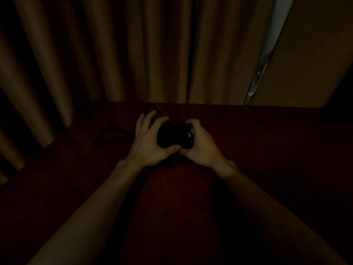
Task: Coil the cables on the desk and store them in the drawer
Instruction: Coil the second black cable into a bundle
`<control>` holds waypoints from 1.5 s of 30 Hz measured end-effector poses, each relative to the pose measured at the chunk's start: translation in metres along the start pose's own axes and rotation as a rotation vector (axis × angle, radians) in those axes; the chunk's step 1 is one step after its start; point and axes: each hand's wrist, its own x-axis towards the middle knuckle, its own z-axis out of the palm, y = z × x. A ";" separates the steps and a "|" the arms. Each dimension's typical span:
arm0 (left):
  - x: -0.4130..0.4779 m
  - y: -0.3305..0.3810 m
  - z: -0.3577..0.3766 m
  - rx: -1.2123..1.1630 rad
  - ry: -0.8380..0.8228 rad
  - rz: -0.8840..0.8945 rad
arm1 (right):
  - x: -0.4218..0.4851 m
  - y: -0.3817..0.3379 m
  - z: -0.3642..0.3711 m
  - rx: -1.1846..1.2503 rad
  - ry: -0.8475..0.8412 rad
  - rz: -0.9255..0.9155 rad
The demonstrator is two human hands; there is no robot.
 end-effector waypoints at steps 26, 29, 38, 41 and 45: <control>0.020 0.006 0.027 0.199 0.451 0.196 | -0.016 0.030 -0.058 -0.115 0.450 0.059; 0.020 0.023 0.032 0.160 0.352 0.538 | -0.018 0.024 -0.049 -0.235 0.431 -0.275; 0.013 0.027 0.048 0.324 -0.153 0.164 | -0.023 0.046 -0.053 -0.037 0.220 -0.096; 0.014 0.023 0.050 0.195 -0.093 0.148 | -0.025 0.043 -0.052 -0.035 0.217 -0.055; 0.014 0.016 0.048 -0.094 0.024 0.173 | -0.023 0.036 -0.050 -0.060 0.141 0.145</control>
